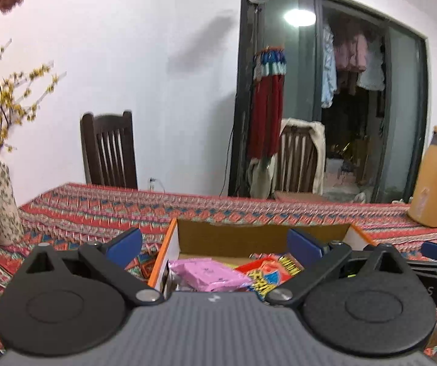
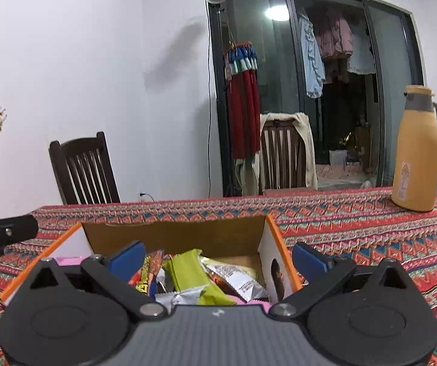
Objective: Organize snacks
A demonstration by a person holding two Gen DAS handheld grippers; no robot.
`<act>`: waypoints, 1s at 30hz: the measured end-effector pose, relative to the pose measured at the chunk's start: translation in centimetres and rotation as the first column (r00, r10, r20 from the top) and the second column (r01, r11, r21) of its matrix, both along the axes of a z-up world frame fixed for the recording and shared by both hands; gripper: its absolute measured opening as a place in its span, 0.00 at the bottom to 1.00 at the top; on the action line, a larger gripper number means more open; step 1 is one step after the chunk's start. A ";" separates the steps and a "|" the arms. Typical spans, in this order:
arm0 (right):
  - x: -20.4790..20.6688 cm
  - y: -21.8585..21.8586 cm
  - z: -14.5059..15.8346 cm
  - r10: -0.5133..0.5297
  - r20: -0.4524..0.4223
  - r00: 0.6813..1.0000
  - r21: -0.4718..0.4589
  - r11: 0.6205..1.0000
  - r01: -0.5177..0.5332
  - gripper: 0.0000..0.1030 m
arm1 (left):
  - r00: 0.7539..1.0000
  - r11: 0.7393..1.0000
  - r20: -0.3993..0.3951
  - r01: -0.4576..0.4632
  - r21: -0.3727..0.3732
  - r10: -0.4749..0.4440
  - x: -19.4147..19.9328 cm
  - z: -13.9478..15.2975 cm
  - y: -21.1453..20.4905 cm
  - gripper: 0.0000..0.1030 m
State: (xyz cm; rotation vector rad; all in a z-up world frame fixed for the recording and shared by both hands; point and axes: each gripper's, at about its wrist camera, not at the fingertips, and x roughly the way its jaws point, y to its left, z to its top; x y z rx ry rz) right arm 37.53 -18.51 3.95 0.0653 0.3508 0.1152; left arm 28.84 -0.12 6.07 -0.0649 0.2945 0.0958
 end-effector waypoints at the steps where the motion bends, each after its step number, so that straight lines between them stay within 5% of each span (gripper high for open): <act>1: -0.6 -0.1 0.4 0.003 0.008 1.000 0.002 1.000 -0.003 1.00 | 1.000 1.000 0.012 0.008 0.003 -0.008 -0.7 0.4 -0.1 1.00; 11: -8.3 -1.2 1.4 0.041 0.033 0.999 0.005 0.999 -0.041 1.00 | 0.999 0.999 0.033 0.041 0.012 -0.041 -8.5 1.4 -0.9 1.00; 30: -21.8 -3.4 -3.0 0.044 -0.091 0.995 0.021 0.999 -0.042 1.00 | 0.989 0.994 -0.111 0.104 0.012 -0.102 -19.2 -4.2 -0.8 1.00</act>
